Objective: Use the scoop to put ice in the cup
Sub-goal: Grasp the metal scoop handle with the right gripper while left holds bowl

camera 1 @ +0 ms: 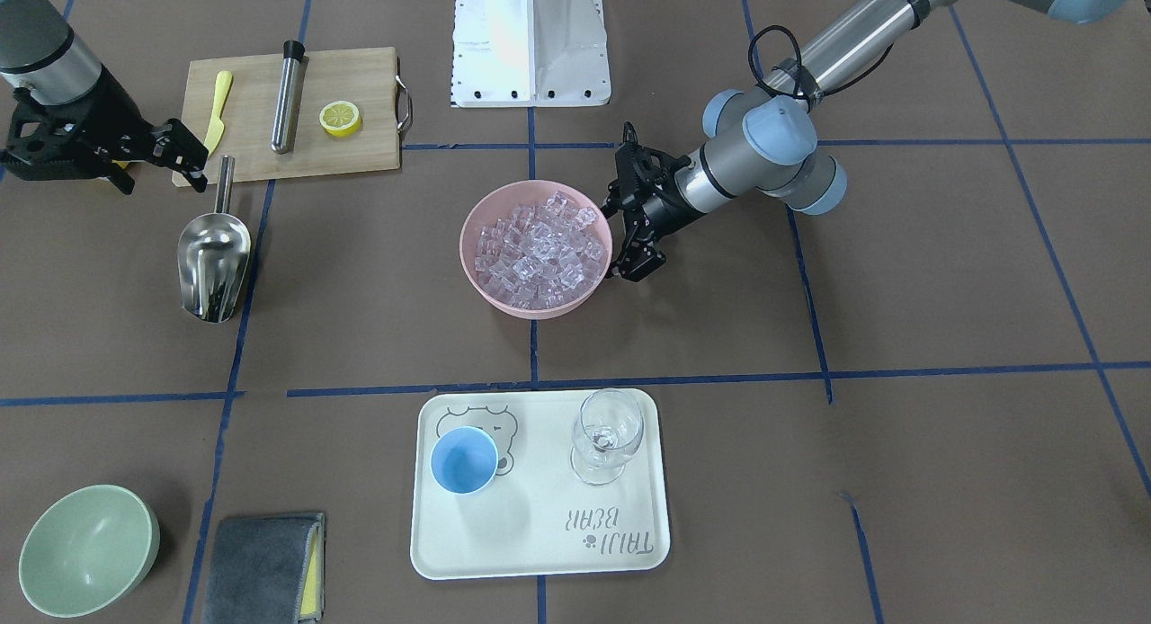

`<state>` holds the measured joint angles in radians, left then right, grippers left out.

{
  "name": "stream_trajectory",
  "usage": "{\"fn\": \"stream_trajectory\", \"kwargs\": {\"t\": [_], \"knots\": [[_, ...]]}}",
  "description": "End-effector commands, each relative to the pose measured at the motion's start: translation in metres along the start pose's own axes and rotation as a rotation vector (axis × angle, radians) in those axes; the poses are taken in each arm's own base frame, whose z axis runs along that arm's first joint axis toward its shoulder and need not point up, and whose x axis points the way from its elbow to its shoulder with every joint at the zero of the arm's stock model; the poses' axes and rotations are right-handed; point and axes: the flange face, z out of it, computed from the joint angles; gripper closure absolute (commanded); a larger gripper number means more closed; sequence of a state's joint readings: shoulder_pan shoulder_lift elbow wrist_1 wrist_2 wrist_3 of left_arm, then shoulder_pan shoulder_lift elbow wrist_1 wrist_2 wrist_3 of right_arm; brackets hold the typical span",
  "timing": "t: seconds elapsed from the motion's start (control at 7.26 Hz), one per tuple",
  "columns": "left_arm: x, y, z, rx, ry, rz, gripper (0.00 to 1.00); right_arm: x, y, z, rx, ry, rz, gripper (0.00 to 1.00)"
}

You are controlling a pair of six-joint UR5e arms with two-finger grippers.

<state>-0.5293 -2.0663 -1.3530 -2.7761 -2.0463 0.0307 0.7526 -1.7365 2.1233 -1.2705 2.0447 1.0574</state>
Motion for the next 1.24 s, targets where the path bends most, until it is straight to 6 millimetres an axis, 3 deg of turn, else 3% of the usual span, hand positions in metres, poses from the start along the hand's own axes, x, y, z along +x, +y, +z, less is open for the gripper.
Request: {"fn": "stream_trajectory", "kwargs": {"t": [0.0, 0.28, 0.41, 0.83, 1.1], "knots": [[0.000, 0.000, 0.000, 0.002, 0.000, 0.001, 0.00, -0.009, 0.032, 0.044, -0.031, 0.045, 0.005, 0.00], [0.000, -0.001, 0.000, 0.003, 0.000, 0.002, 0.00, -0.003, 0.034, 0.079, -0.017, 0.029, -0.031, 0.04], [0.000, -0.001, 0.000, 0.003, 0.000, 0.002, 0.00, -0.003, 0.036, 0.086, -0.016, 0.018, -0.042, 0.07], [0.000, -0.001, 0.000, 0.003, 0.000, 0.002, 0.00, -0.010, 0.048, 0.096, -0.008, 0.049, -0.067, 0.15], [0.001, -0.002, 0.000, 0.006, 0.001, 0.003, 0.00, -0.013, 0.050, 0.091, -0.008, 0.041, -0.071, 0.28]]}}
